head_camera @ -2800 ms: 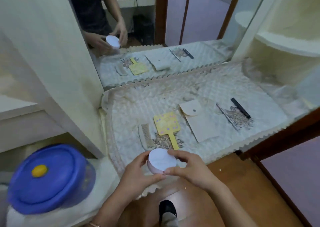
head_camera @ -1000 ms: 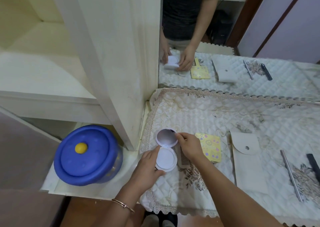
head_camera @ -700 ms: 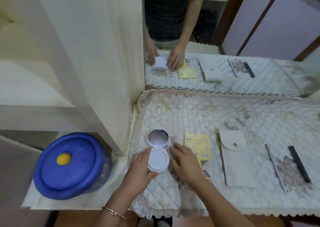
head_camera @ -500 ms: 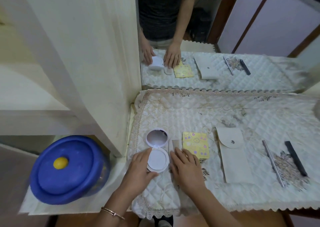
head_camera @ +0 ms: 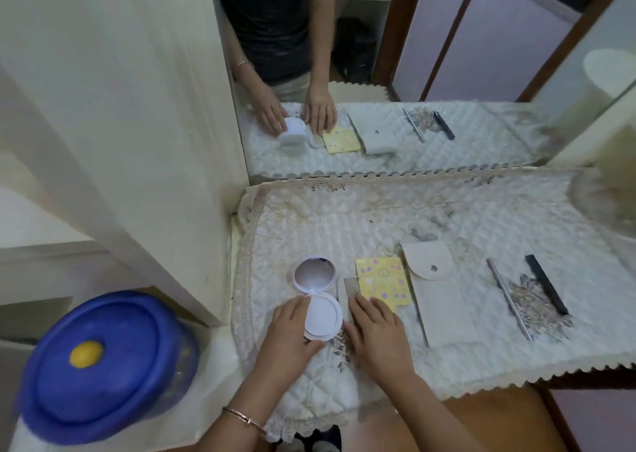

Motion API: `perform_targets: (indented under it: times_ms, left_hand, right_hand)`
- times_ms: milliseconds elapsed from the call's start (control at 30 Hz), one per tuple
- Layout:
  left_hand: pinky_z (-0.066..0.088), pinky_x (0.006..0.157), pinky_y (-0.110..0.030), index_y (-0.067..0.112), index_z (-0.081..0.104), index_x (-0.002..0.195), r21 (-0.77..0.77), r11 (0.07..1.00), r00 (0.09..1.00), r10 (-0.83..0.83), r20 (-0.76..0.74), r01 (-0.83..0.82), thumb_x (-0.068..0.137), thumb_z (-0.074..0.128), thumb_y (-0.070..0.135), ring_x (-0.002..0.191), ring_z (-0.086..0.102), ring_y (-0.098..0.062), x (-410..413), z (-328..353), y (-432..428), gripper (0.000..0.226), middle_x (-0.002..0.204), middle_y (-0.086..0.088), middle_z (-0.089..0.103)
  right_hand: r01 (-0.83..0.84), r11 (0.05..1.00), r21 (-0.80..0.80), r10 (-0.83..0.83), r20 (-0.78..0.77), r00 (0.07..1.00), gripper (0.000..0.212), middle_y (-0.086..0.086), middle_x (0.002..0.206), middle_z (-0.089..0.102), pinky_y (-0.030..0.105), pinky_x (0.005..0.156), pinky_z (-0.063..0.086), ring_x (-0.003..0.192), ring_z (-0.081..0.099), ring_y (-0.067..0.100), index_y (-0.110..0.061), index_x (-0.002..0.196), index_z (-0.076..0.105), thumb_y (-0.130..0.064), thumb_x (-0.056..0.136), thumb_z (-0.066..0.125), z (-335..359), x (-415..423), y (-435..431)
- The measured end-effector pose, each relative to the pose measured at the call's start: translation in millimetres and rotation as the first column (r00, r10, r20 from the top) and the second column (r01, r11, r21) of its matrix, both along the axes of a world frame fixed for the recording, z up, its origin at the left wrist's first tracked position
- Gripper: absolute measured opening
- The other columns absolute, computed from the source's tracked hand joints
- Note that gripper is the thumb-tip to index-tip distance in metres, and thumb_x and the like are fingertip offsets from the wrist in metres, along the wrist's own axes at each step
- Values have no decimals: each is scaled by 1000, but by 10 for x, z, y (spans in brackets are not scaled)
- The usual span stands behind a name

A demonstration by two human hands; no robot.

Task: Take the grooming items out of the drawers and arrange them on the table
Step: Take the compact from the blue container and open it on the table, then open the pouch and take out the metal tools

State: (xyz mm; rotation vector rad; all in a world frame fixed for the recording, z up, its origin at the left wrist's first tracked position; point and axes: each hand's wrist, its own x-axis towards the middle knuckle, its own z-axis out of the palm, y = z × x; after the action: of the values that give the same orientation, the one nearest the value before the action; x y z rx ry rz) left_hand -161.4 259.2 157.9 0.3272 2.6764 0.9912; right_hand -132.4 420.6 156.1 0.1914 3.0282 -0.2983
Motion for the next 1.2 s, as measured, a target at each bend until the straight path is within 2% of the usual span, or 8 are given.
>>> perform_targets:
  times_ms: [167,433,500,633,833,933,1033,1200]
  left_hand:
    - [24,109,-28,10,29,139,-17,1000,1000,-8,-23,8,80,66,31,131,27,-25,14,-40,-14,72,145,-8,31]
    - [27,111,-33,10,28,140,-49,998,999,31,-28,-32,80,67,29,132,26,-24,86,-52,60,74,146,-7,30]
    - [29,110,-37,8,33,138,-44,998,998,53,-39,-55,77,69,29,130,31,-28,89,-57,58,73,144,-11,34]
    - [43,95,-44,3,45,129,-152,981,987,102,-128,-121,65,48,49,118,45,-35,160,-104,131,79,133,-19,48]
    - [54,78,-49,7,53,110,-242,937,952,192,-238,-250,67,45,40,103,38,-25,323,-41,445,55,114,-21,61]
    - [51,87,-38,11,62,104,-261,940,956,155,-251,-221,72,43,37,107,38,-23,410,8,693,46,110,-13,67]
    - [53,82,-33,16,65,95,-261,954,967,86,-239,-150,72,44,39,106,39,-20,348,31,991,39,100,-3,71]
    - [57,80,-36,15,65,104,-276,960,983,-95,-159,48,74,42,33,112,58,-21,95,61,1440,42,108,-3,70]
  right_hand:
    - [6,998,-58,-11,-92,996,43,7,114,69,41,79,57,103,66,27,-17,109,66,-35,82,39,-118,1,177]
    - [-56,998,8,57,-85,995,60,-3,115,69,29,92,33,110,61,19,-25,110,66,-36,98,9,-224,54,519]
    - [-89,996,-7,88,-123,989,51,-3,116,69,28,92,36,113,52,17,-23,110,66,-34,96,18,-284,79,569]
    - [-199,973,-118,186,-116,976,41,0,108,72,30,78,58,99,67,19,-22,102,70,-31,78,39,-202,41,683]
    - [-323,915,-242,239,-321,916,31,2,100,70,26,88,44,98,51,11,-16,97,69,-26,77,48,-145,2,1163]
    - [-308,915,-262,205,-357,911,32,6,99,70,25,86,47,98,50,12,-12,99,69,-21,78,47,-99,-102,1508]
    - [-235,945,-228,165,-288,944,38,17,108,67,42,82,56,100,62,32,-7,106,65,-3,68,62,-46,-362,1792]
    - [-284,940,-189,251,-182,951,30,13,109,68,44,86,54,102,65,29,-10,101,67,-17,75,54,-36,-696,1990]
